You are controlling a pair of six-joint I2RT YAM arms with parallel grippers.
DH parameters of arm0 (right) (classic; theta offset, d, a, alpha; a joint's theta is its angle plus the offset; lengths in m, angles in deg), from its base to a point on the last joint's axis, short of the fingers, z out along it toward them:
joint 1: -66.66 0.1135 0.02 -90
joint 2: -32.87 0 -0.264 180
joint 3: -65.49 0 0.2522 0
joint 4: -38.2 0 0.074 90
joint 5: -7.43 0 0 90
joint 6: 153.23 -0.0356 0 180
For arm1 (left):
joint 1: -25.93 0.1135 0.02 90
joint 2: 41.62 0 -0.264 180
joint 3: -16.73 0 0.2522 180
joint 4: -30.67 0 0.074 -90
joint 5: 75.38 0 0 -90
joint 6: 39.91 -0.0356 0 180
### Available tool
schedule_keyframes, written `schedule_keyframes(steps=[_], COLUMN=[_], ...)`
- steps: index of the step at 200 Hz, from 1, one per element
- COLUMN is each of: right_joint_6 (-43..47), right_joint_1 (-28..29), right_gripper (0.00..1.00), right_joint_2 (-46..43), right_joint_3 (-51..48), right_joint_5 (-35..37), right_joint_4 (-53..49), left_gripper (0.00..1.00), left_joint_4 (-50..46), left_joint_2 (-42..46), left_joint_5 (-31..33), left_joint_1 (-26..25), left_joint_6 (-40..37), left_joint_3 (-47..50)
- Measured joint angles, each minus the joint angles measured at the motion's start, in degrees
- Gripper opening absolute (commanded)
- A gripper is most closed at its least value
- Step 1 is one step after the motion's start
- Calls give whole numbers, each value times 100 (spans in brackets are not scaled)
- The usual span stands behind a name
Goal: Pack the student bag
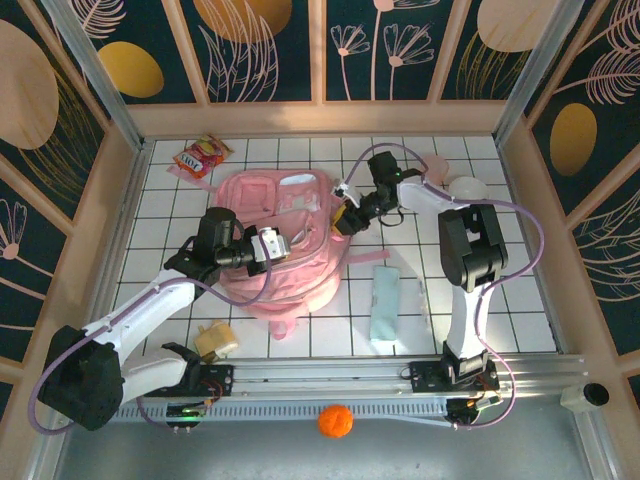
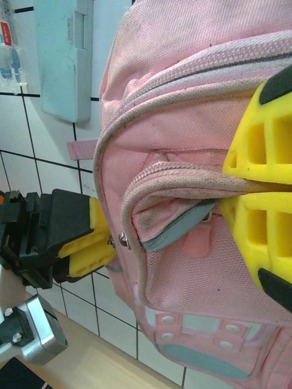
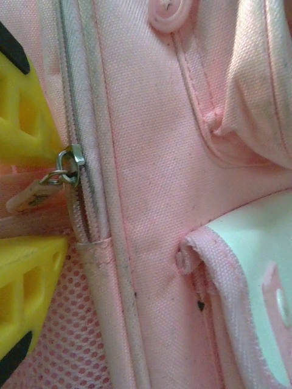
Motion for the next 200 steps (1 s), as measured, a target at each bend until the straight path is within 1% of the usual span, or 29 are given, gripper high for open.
schedule_keyframes(steps=[22,58,76,90,108,132,178,200], right_joint_6=[59,79,-87,-365,-726,-1062,-1770,-2129], right_joint_1=[35,46,61,109,223,358,509,557], right_gripper=[17,0,0,0,0,0,0,0], right_joint_2=[0,2,2,13,35,46,358,442], right_joint_3=[37,236,457,743,1113,1294,1849,1996], right_joint_5=[-59,59,328,673,1023,1394,1768,1821], right_joint_4=[-44,-372,-649,-922,-1222,-1504,-2177,-2304], left_gripper=[0,0,0,0,0,0,0,0], left_joint_4=[2,13,42,52,55,48,46,85], left_joint_2=[0,0,-2,-11,-35,-39,-42,-57], left_joint_5=[-7,109,330,538,785,975,1161,1279], left_joint_1=[0,-2,-20,-37,-52,-85,-151,-162], left_joint_6=[0,24,22,-9,-146,-348,-518,-354], left_joint_3=[0,0,0,0,0,0,0,0])
